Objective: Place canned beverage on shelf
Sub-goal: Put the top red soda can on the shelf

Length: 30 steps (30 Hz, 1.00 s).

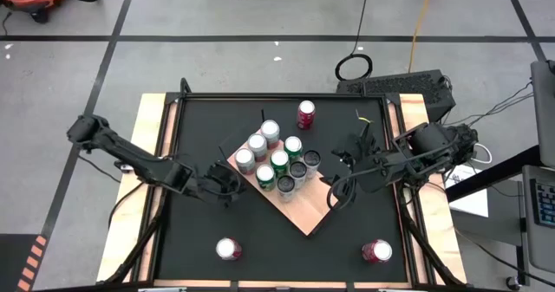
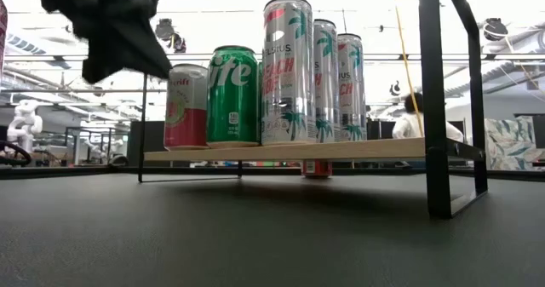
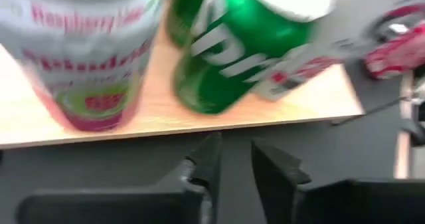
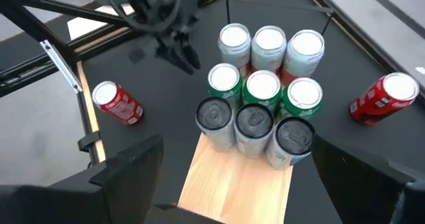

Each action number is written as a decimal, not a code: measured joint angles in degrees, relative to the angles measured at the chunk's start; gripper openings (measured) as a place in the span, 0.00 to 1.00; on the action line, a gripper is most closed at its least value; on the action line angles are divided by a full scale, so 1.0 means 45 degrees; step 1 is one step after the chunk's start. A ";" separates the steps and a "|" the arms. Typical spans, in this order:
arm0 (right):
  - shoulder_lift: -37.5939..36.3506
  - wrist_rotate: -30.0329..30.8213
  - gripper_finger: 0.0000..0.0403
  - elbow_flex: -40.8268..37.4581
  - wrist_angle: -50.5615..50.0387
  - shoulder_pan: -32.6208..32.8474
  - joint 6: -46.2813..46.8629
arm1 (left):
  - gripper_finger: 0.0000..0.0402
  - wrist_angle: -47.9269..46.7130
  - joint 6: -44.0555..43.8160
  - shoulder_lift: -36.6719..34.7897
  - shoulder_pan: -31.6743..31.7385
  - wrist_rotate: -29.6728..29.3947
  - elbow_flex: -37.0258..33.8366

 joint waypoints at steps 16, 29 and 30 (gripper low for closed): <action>0.0000 -0.2750 0.82 0.0000 -0.0091 -0.3050 -0.3372 | 0.00 -0.3096 0.4420 -0.1425 0.0222 -0.0391 0.3393; -0.0005 -0.4384 0.64 0.0000 0.0349 -0.7073 -0.9146 | 0.00 -0.3126 0.5723 -0.1425 0.1733 -0.0459 0.5027; -0.0004 -0.4833 0.64 0.0000 0.0506 -0.7572 -0.9572 | 0.00 -0.3098 0.5723 -0.1430 0.1828 -0.0464 0.5145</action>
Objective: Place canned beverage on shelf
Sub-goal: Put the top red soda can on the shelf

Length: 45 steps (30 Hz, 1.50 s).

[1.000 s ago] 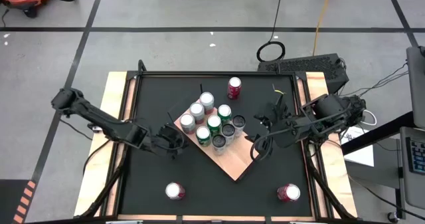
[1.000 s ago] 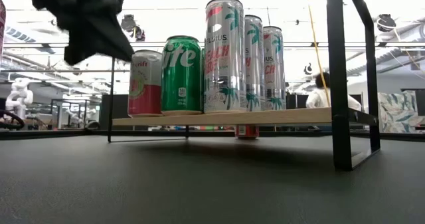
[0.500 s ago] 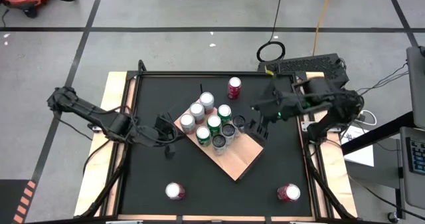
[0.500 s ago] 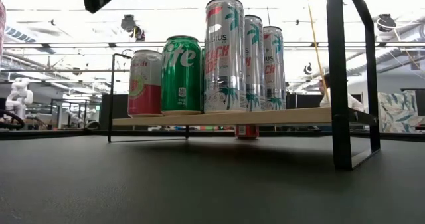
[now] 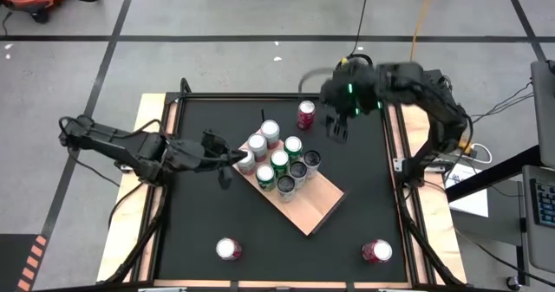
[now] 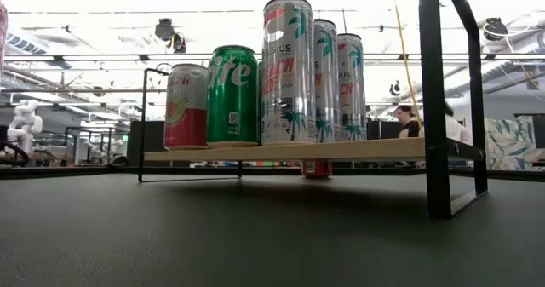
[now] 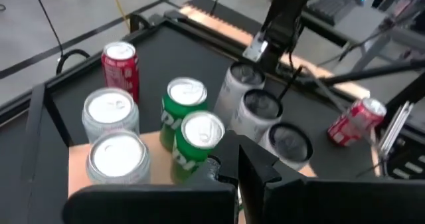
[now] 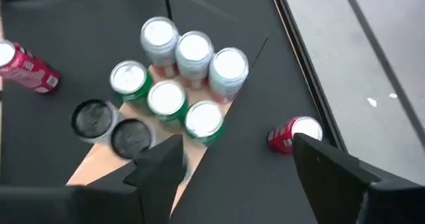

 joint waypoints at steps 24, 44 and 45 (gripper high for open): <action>0.4267 -0.6568 0.78 -0.0015 0.0741 -0.6671 -0.5775 | 0.00 -0.0482 -0.0782 0.0005 0.0647 -0.0043 0.0210; 0.3849 -0.6525 0.89 -0.1786 0.1263 -0.6600 -0.5165 | 0.00 -0.1948 -0.1439 0.0010 0.0647 -0.0016 0.0210; 0.3555 -0.6512 0.89 -0.2249 0.1394 -0.6612 -0.5106 | 0.00 -0.2003 -0.1438 0.0010 0.0647 -0.0012 0.0210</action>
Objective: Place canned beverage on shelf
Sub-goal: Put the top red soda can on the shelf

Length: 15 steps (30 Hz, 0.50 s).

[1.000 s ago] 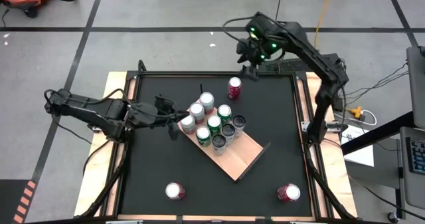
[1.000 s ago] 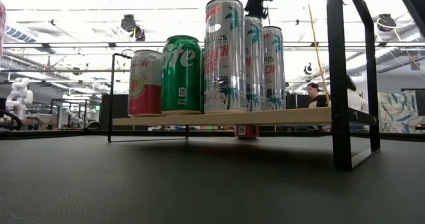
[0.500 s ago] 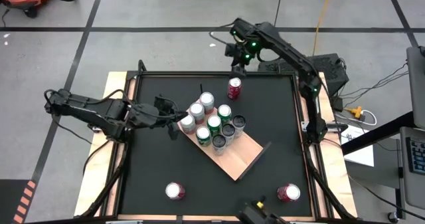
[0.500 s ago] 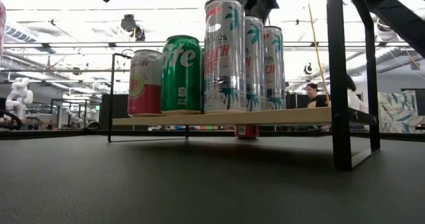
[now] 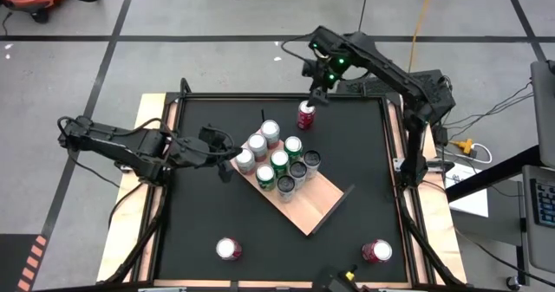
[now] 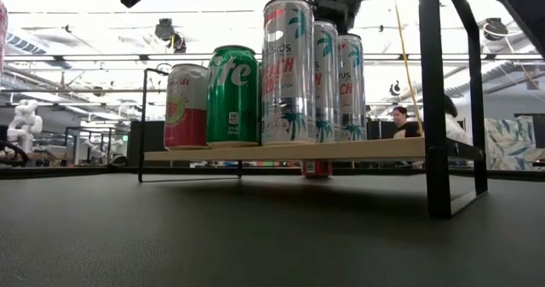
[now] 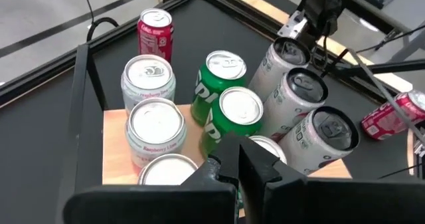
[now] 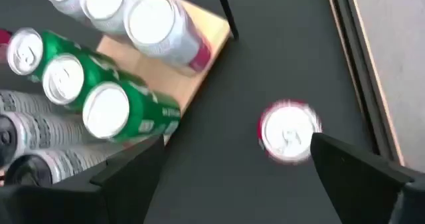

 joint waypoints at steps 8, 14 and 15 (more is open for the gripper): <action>-0.2610 0.0014 0.89 -0.5866 0.6053 0.0104 0.0698 | 0.00 -0.0697 0.0010 0.0000 0.0000 -0.0008 0.0000; -0.3284 0.0751 0.89 -0.8611 0.8904 0.0064 0.0629 | 0.00 -0.0691 0.0010 0.0000 0.0000 0.0026 0.0000; -0.3299 0.0713 0.89 -0.8736 0.9013 0.0025 0.0674 | 0.00 -0.0683 0.0010 0.0000 0.0000 0.0031 0.0000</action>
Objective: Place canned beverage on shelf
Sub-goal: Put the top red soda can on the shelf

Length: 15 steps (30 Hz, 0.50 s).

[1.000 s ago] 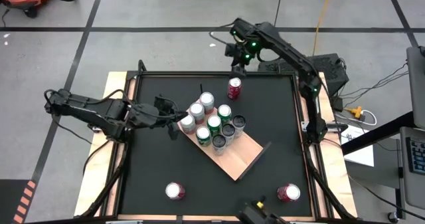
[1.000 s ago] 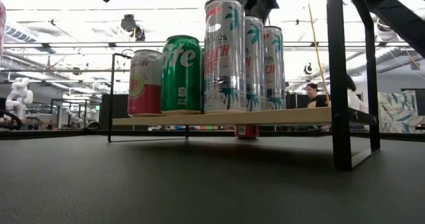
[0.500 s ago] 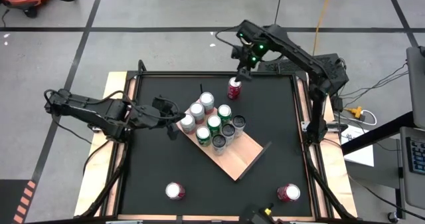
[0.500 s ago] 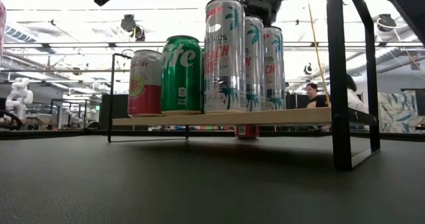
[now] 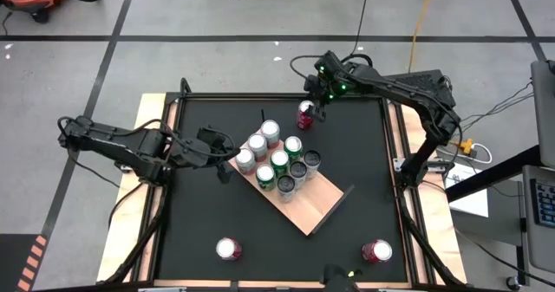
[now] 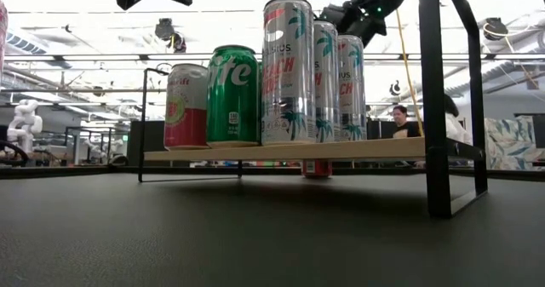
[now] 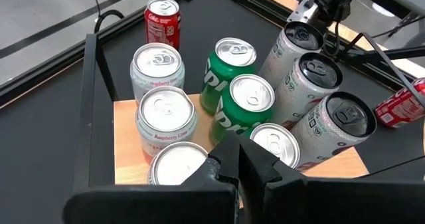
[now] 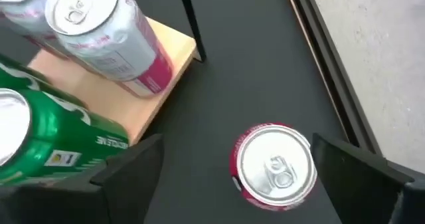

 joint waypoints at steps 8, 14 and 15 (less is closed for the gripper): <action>0.0768 0.0076 0.89 -0.0178 0.0374 -0.0069 0.0446 | 0.00 0.0010 0.0051 0.0000 0.0000 0.0010 0.0000; 0.1335 0.0097 0.97 -0.0157 0.0497 -0.0113 0.0371 | 0.00 0.0028 -0.0005 0.0000 0.0000 0.0042 0.0000; 0.1360 0.0248 0.98 -0.0157 0.0568 -0.0109 0.0365 | 0.00 0.0051 -0.0010 0.0000 0.0000 0.0051 0.0000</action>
